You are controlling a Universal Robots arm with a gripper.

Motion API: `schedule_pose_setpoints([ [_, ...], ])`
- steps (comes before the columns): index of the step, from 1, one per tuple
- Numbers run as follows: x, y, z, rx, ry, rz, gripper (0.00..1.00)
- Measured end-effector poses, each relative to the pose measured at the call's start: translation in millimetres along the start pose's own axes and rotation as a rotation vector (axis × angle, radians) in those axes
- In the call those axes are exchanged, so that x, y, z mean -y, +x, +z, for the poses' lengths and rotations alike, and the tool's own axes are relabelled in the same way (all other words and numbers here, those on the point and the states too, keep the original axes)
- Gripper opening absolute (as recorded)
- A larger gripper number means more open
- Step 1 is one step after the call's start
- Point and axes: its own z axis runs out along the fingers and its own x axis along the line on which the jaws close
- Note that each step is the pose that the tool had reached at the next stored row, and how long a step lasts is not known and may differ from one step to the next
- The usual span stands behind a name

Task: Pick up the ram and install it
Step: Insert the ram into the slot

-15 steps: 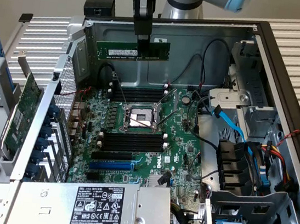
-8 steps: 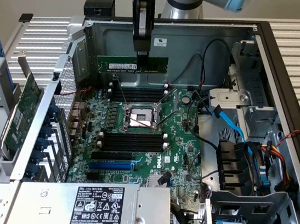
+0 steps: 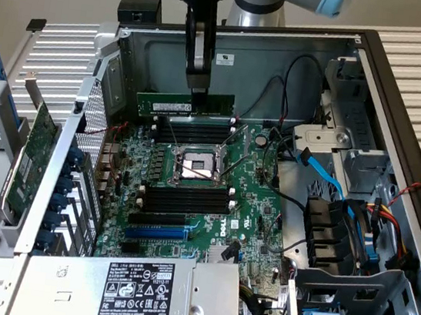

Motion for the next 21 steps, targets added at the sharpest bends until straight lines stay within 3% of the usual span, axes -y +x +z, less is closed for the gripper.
schedule_pose_setpoints([
  [8,0.5,2.6,14.6,0.0002,0.0001,0.0,0.13],
  [16,0.4,3.0,23.0,0.0,0.0002,0.0,0.13],
  [21,0.4,3.1,24.8,-0.0081,0.0005,0.0,0.13],
])
